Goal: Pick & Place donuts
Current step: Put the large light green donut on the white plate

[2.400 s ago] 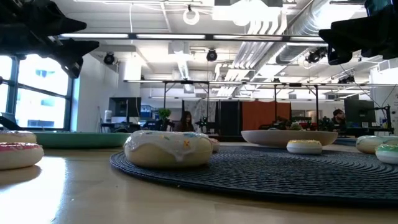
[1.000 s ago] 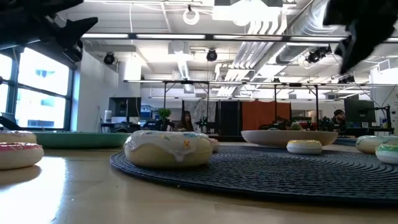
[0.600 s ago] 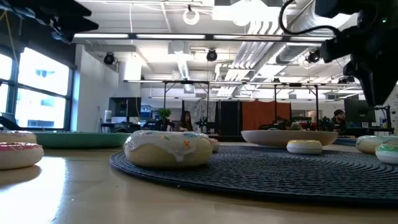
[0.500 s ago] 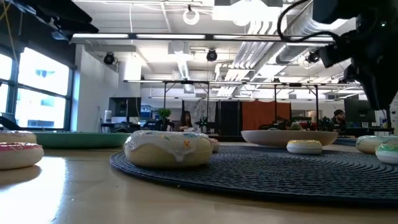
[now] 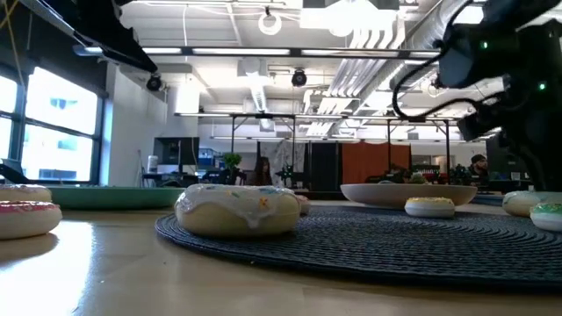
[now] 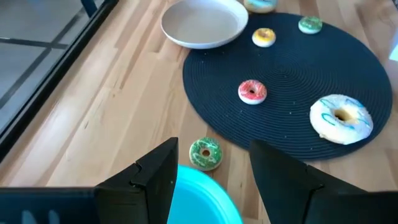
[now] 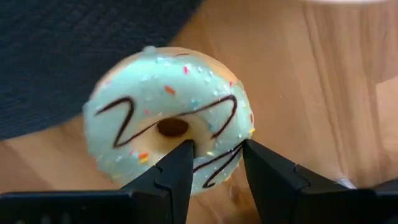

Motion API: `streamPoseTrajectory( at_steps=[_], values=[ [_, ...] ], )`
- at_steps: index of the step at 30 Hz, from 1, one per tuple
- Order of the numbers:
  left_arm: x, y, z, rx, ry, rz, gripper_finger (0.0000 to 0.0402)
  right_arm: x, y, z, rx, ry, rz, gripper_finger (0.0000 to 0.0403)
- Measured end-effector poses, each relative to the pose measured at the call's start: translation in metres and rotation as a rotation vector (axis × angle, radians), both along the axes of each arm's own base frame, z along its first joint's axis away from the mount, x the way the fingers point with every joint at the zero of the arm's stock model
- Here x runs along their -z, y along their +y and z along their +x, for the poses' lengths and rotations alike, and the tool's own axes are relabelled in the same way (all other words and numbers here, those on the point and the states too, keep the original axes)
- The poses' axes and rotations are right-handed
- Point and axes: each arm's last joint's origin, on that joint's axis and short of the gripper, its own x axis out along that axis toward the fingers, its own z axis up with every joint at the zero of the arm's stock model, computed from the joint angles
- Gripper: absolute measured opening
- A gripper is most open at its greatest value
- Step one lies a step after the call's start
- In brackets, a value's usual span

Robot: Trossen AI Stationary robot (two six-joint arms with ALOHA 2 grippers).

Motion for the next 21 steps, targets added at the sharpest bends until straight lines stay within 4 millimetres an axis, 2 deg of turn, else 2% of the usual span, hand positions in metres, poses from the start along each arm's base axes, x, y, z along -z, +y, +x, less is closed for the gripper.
streamPoseTrajectory(
  at_steps=[10, 13, 17, 19, 21],
  values=[
    [-0.0033, -0.0004, 0.0037, 0.012, -0.04, 0.014, 0.0198, 0.0097, -0.0046, -0.001, 0.06, -0.038, 0.013, 0.0129],
    [-0.0032, -0.0004, 0.0037, 0.012, -0.039, 0.014, 0.0198, 0.0094, -0.0047, -0.0004, 0.061, -0.041, 0.008, 0.0096],
    [-0.0032, -0.0004, 0.0038, 0.011, -0.039, 0.015, 0.0198, 0.0092, -0.0041, 0.0001, 0.071, -0.045, 0.027, 0.0024],
    [-0.0032, -0.0004, 0.0038, 0.011, -0.039, 0.015, 0.0198, 0.0079, -0.0036, -0.0003, 0.091, -0.046, 0.045, 0.0013],
    [-0.0032, -0.0004, 0.0038, 0.01, -0.039, 0.015, 0.0198, 0.0022, -0.0028, 0.0005, 0.121, -0.025, 0.053, 0.0021]
  ],
)
